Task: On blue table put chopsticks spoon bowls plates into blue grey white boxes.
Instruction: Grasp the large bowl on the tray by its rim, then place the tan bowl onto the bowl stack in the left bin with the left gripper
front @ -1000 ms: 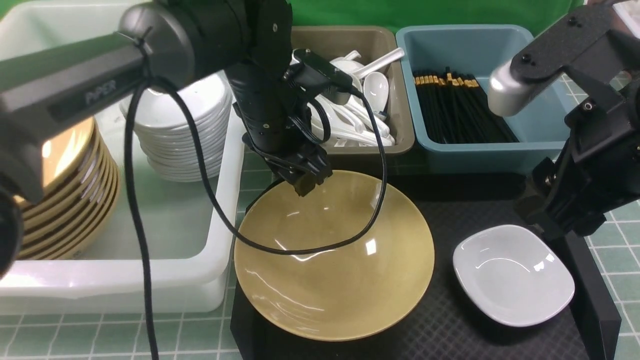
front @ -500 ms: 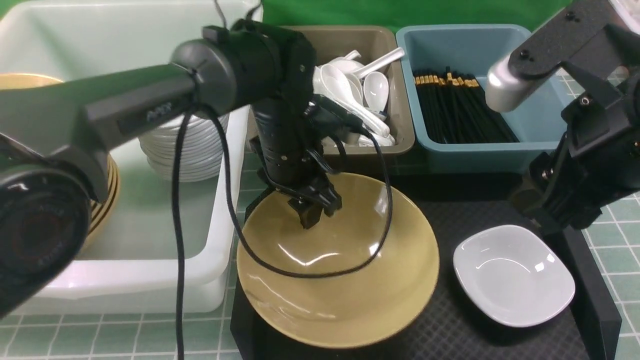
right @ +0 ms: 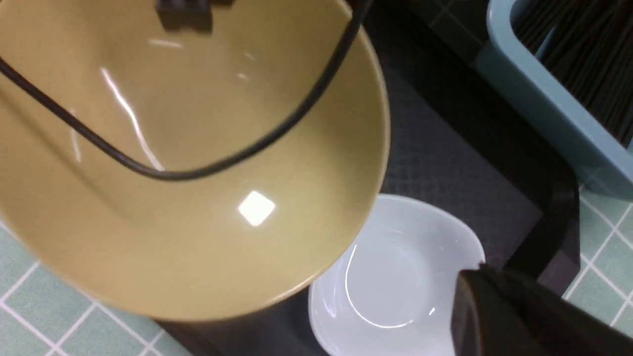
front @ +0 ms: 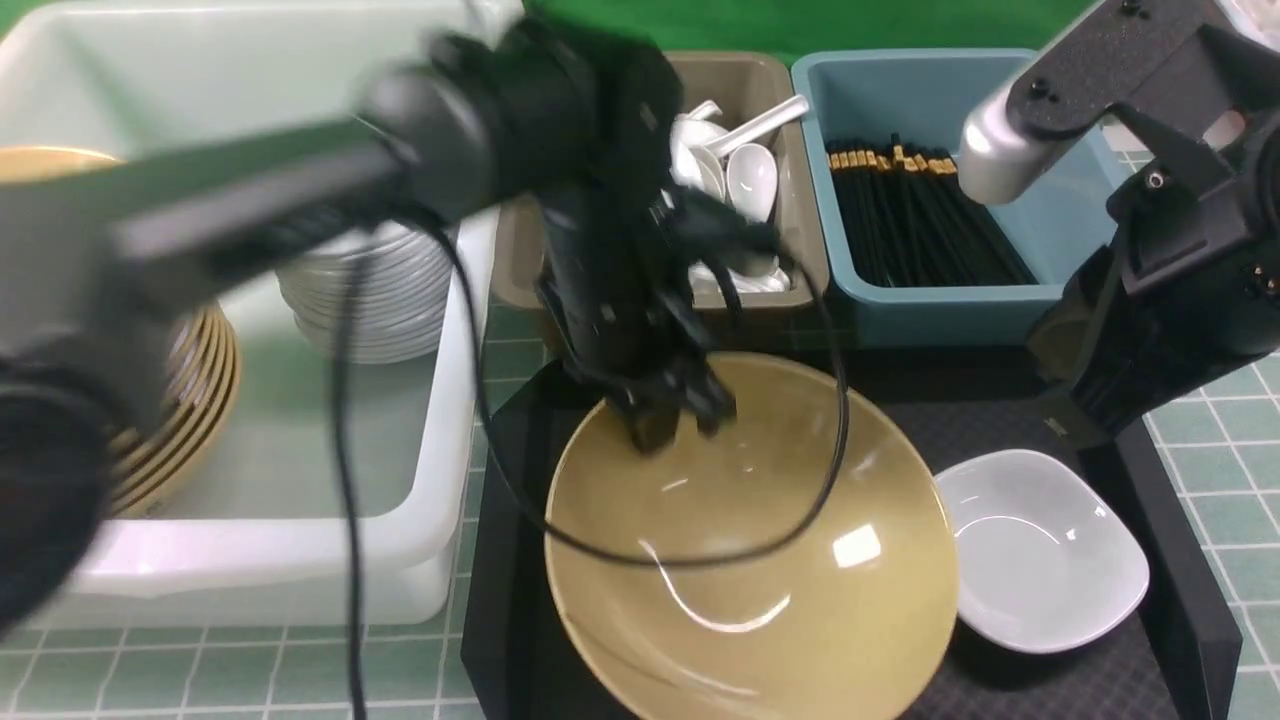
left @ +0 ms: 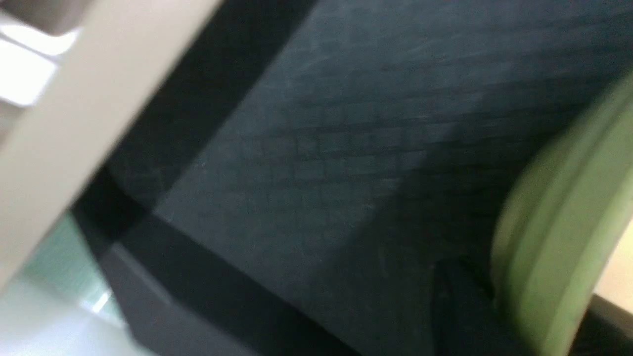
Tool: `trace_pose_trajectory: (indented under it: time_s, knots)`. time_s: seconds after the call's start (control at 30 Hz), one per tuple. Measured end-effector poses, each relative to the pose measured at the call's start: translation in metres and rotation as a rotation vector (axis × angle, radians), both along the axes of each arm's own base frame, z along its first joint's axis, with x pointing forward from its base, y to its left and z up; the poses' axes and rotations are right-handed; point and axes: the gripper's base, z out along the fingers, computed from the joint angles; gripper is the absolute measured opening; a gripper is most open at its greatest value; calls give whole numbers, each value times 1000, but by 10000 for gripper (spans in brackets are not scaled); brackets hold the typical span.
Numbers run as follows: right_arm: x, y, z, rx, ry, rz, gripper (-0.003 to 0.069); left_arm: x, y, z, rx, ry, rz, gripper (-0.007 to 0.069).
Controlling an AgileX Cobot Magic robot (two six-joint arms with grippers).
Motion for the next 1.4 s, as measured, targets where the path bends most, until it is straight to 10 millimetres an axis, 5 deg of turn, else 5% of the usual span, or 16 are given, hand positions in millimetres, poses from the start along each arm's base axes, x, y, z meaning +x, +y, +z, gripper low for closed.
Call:
trace_pose_trajectory:
  time_s: [0.17, 0.3, 0.4, 0.6, 0.63, 0.73, 0.8, 0.97, 1.2, 1.4]
  knots:
    - [-3, 6, 24, 51, -56, 59, 35, -6, 40, 60, -157, -81, 79, 9]
    - [-18, 28, 53, 113, -145, 203, 35, -18, 93, 116, -333, -157, 186, 8]
    - [-28, 51, 65, 146, -181, 313, 35, -30, 129, 140, -391, -213, 268, 8]
    - [-34, 110, 67, 150, -188, 491, 35, -71, 236, 169, -379, -369, 606, 8]
    - [-33, 115, 67, 149, -189, 501, 35, -73, 239, 170, -379, -373, 620, 8]
    - [-31, 154, 67, 154, -200, 573, 35, -111, 300, 179, -363, -472, 894, 8]
    - [-30, 170, 67, 151, -210, 606, 35, -126, 319, 181, -368, -515, 1005, 8]
    - [-30, 190, 67, 124, -201, 653, 35, -134, 336, 175, -405, -553, 1134, 8]
    - [-31, 186, 63, 54, -154, 669, 36, -120, 357, 131, -358, -466, 1295, 6]
    - [-31, 186, 60, 28, -147, 687, 36, -117, 368, 117, -298, -467, 1352, 8]
